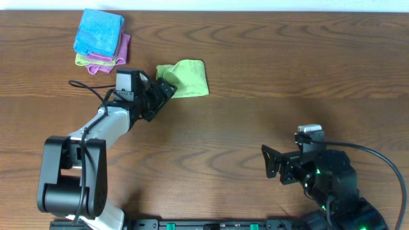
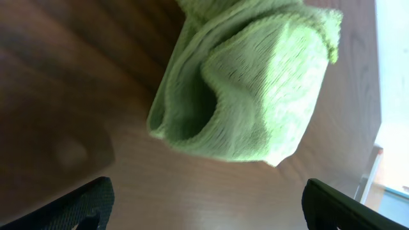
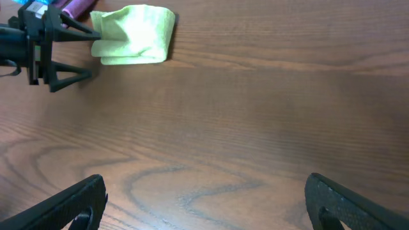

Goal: Fold the cloth
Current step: 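Grasp the folded green towel with the left gripper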

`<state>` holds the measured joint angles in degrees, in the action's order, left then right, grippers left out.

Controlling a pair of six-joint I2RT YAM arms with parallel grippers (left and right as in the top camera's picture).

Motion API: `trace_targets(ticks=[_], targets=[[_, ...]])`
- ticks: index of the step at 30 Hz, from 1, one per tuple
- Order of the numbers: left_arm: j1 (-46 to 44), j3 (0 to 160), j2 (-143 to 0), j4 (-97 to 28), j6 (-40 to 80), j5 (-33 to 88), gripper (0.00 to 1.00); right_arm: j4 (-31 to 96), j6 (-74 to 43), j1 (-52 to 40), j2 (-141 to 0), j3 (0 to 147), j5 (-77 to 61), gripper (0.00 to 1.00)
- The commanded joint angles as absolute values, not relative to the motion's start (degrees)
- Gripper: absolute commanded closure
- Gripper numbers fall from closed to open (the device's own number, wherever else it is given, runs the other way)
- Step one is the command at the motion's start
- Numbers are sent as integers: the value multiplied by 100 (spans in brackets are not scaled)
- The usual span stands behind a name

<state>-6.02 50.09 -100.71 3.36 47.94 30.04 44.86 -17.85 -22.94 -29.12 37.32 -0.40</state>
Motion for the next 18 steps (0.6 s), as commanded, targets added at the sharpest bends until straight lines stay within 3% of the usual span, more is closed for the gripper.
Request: trace_targets(ticks=[1, 13, 15, 17, 18], targets=[[-644, 4993, -10263, 502, 5015, 2980, 5, 4488, -1883, -2252, -2888, 3684, -3, 1], [-766, 4993, -10903, 1380, 5426, 2932, 5, 4488, -1883, -2252, -2888, 3684, -3, 1], [-814, 4993, -10965, 1439, 5426, 2777, 0, 4488, -1883, -2252, -2888, 3684, -3, 1], [-860, 4993, -11039, 1444, 5426, 2591, 11, 4488, -1883, -2252, -2888, 3684, -3, 1], [-882, 4993, -11091, 1444, 5439, 2495, 25, 4488, -1883, -2252, -2888, 3684, -3, 1]])
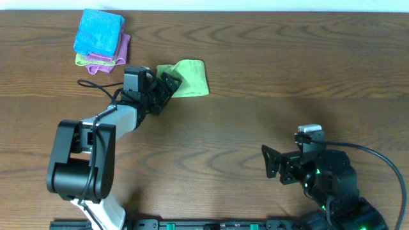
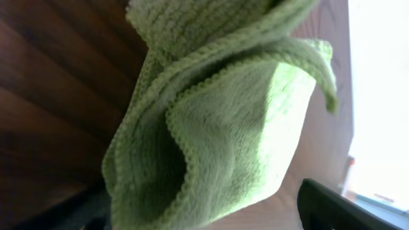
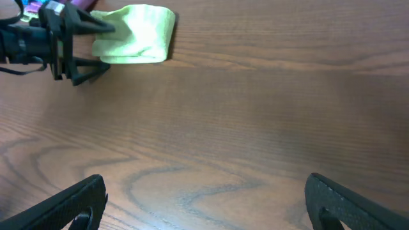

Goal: Fold the cloth
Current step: 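Grasp the folded green towel with the left gripper, then lift the green towel with the left gripper and carry it onto the cloth stack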

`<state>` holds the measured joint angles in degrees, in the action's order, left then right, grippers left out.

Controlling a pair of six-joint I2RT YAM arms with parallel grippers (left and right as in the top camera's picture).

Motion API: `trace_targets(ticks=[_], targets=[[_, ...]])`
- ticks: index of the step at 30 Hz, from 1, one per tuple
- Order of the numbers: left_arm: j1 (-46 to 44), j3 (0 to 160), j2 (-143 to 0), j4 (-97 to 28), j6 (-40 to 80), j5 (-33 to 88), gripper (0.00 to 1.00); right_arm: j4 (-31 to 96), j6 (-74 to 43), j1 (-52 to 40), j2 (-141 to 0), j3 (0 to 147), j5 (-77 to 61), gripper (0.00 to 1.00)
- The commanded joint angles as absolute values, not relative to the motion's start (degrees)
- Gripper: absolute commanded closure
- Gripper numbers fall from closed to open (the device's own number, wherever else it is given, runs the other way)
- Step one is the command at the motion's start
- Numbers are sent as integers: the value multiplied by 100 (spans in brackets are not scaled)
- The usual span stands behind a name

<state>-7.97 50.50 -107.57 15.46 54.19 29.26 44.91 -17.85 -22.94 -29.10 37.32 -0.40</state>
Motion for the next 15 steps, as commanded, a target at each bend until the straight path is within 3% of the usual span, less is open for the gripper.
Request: trace_targets(ticks=[1, 6, 8, 11, 12, 13, 15], targets=[[-902, 4993, -11153, 1452, 5446, 2416, 27, 4488, -1883, -2252, -2888, 3684, -3, 1], [-943, 4993, -11570, 1752, 5443, 2364, 31, 4488, -1883, -2252, -2888, 3684, -3, 1], [-945, 4993, -11754, 1938, 5443, 2403, 41, 4488, -1883, -2252, -2888, 3684, -3, 1], [-945, 4995, -11996, 2206, 5441, 2541, 69, 4488, -1883, -2252, -2888, 3684, -3, 1], [-945, 4995, -12075, 2335, 5441, 2659, 88, 4488, -1883, -2252, -2888, 3684, -3, 1], [-945, 4995, -12110, 2408, 5441, 2729, 94, 4488, -1883, -2252, -2888, 3684, -3, 1], [-945, 5002, -12103, 2617, 5371, 2993, 94, 4488, -1883, -2252, -2888, 3684, -3, 1]])
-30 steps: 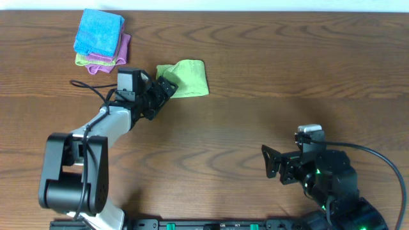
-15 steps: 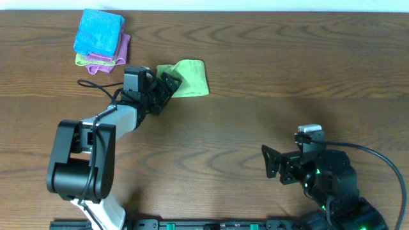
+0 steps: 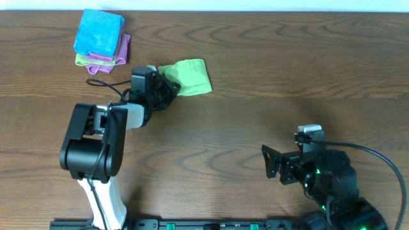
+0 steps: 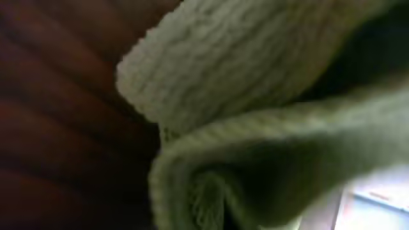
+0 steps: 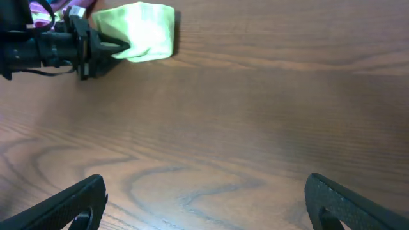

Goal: Fold the cloth
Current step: 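Lift the green towel with the left gripper and carry it onto the cloth stack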

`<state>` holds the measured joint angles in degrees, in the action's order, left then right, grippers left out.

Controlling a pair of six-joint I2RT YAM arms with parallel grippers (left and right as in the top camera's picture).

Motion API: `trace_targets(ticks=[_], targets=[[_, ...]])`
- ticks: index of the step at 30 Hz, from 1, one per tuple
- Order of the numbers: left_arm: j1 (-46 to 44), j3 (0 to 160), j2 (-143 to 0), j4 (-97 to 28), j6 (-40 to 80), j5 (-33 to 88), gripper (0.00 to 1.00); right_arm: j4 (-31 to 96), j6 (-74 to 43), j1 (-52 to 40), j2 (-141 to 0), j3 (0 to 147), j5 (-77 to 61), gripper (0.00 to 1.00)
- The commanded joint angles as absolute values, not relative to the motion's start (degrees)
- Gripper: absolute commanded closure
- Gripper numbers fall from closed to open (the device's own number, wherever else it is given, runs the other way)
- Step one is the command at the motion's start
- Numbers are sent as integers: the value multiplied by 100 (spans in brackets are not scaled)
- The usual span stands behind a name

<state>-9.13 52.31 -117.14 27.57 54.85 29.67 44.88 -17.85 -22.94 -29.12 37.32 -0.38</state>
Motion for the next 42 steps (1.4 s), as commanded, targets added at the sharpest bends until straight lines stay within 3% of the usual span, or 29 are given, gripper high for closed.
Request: trace_targets(ticks=[1, 9, 18, 24, 35, 42], targets=[[-937, 5011, -12079, 2801, 5334, 3186, 94, 4488, -1883, -2252, -2888, 3684, -3, 1], [-779, 5463, -11019, 2897, 5286, 3446, 94, 4488, -1883, -2252, -2888, 3684, -3, 1], [-167, 7631, -10562, 257, 4805, 3236, 94, 4488, -1883, -2252, -2888, 3684, -3, 1], [19, 8820, -10562, -523, 4600, 2034, 94, 4488, -1883, -2252, -2888, 3684, -3, 1], [152, 9209, -10600, -563, 3924, -213, 94, 4488, -1883, -2252, -2888, 3684, -3, 1], [338, 9209, -10951, -89, 3854, -456, 94, 4488, -1883, -2252, -2888, 3684, -3, 1]])
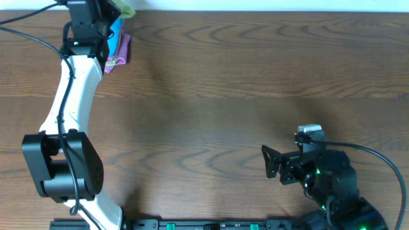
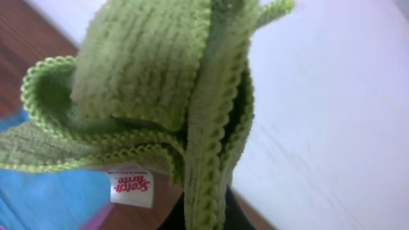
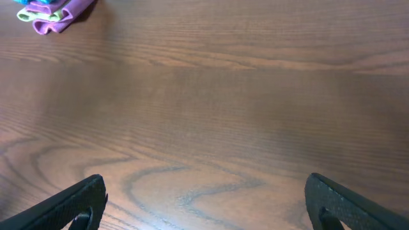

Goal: Fold the cloth
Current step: 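Lift the green towel with the left gripper and carry it onto the cloth stack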

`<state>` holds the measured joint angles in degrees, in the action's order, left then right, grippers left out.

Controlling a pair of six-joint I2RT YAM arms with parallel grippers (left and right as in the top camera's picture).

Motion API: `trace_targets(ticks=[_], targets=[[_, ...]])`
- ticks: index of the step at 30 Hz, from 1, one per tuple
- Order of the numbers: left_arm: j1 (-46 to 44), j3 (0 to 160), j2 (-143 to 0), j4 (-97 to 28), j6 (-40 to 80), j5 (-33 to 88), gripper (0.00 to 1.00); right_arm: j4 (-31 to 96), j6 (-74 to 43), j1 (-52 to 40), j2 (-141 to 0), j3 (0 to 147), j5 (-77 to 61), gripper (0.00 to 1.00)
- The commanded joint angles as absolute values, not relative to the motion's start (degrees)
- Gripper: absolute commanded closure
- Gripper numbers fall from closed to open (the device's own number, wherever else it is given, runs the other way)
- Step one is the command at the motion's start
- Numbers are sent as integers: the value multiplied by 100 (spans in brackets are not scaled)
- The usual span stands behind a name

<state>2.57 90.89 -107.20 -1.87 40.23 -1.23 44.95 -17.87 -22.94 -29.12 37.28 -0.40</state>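
Observation:
The green cloth (image 2: 160,83), bunched in folds, fills the left wrist view, and my left gripper (image 2: 203,216) is shut on its edge. Overhead, that gripper (image 1: 102,18) is at the table's far left corner, with a bit of the green cloth (image 1: 126,11) showing beside it. It hangs above the stack of folded cloths (image 1: 119,45), whose blue top cloth (image 2: 38,198) lies below the green one. My right gripper (image 3: 211,204) rests open and holds nothing near the table's front right (image 1: 276,163).
The stack shows blue, green and purple layers (image 3: 48,13) in the right wrist view. A white Scotch-Brite label (image 2: 131,187) hangs from the green cloth. The table's far edge (image 1: 255,11) and a white surface beyond it lie right behind the left gripper.
The green cloth has left its spot on the table right of the stack. It is now lifted in my left gripper at the far left corner, above the stack. The right arm is unchanged.
My left gripper stood open just left of the folded green cloth on the table. Then it was closer, with its fingers round the cloth's near edge, then pressed right into it. Now it holds the cloth up over the stack of folded cloths.

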Motion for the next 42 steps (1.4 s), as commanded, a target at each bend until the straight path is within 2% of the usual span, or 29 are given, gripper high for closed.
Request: trace_targets(ticks=[1, 21, 42], targets=[[353, 9209, -11008, -14, 3852, -482, 94, 4488, -1883, -2252, -2888, 3684, -3, 1], [475, 9209, -11415, 768, 3573, -1074, 94, 4488, -1883, -2252, -2888, 3684, -3, 1], [567, 9209, -12088, 1039, 3636, -622, 94, 4488, -1883, -2252, -2888, 3684, -3, 1]])
